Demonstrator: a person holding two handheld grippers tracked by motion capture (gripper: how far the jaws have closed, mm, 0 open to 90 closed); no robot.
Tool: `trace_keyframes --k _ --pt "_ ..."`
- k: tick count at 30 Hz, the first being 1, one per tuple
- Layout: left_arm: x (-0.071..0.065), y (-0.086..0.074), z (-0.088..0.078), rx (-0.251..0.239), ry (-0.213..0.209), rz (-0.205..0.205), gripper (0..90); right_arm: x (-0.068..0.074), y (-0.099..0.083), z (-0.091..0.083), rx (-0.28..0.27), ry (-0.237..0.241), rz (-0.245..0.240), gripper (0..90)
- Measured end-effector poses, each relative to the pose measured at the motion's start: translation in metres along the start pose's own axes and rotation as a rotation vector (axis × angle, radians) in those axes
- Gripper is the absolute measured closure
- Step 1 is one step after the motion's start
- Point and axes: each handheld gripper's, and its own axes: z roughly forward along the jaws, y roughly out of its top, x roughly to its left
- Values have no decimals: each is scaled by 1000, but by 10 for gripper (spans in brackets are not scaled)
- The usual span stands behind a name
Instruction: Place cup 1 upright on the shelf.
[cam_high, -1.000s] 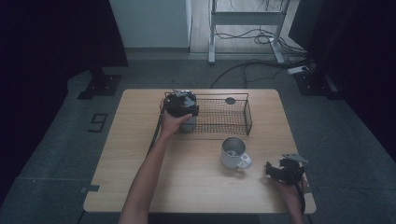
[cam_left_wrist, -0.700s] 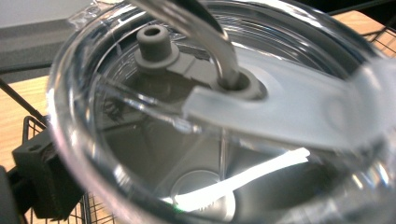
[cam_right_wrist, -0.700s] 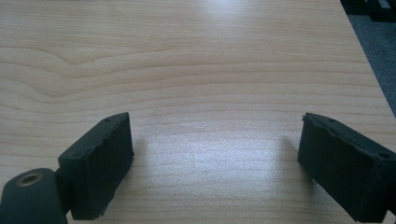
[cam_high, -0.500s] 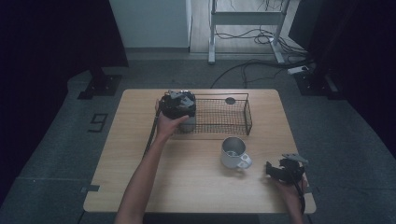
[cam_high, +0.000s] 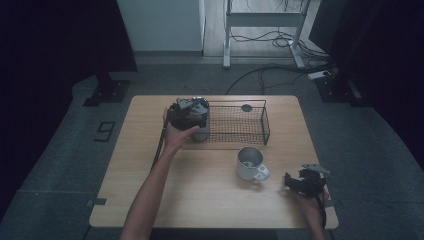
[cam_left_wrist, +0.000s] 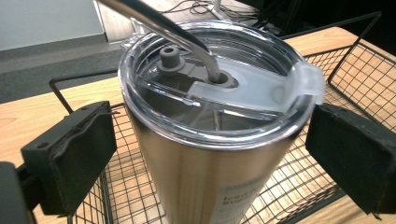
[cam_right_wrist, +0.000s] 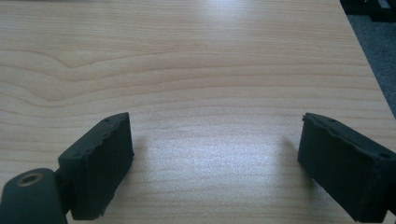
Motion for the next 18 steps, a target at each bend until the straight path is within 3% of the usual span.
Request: trace_keyframes --k 4,8,18 --pt "-5 -1 -5 -4 -18 -2 22 0 0 0 0 0 0 100" --pt "-8 -3 -13 4 -19 22 19 0 0 0 0 0 0 100" --pt "-2 -23 -29 25 -51 6 31 0 0 0 -2 -7 4 103"
